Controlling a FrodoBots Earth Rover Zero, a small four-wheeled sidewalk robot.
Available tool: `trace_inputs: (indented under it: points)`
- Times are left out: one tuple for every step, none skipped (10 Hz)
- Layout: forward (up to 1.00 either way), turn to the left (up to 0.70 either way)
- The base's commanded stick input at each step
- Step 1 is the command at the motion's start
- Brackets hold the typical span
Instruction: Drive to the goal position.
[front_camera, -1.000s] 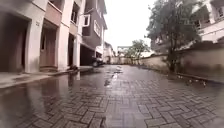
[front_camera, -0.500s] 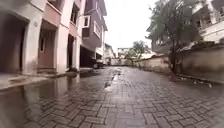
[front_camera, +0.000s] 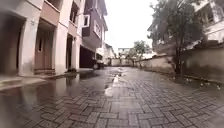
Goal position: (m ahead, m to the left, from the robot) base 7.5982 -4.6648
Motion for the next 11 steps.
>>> trace_inputs:
  points:
    - [0.50,0.00]
    - [0.50,0.00]
    - [0.50,0.00]
    - [0.50,0.00]
    - [0.50,0.00]
    - [0.50,0.00]
    - [0.50,0.00]
    - [0.50,0.00]
    - [0.50,0.00]
    - [0.50,0.00]
    - [0.50,0.00]
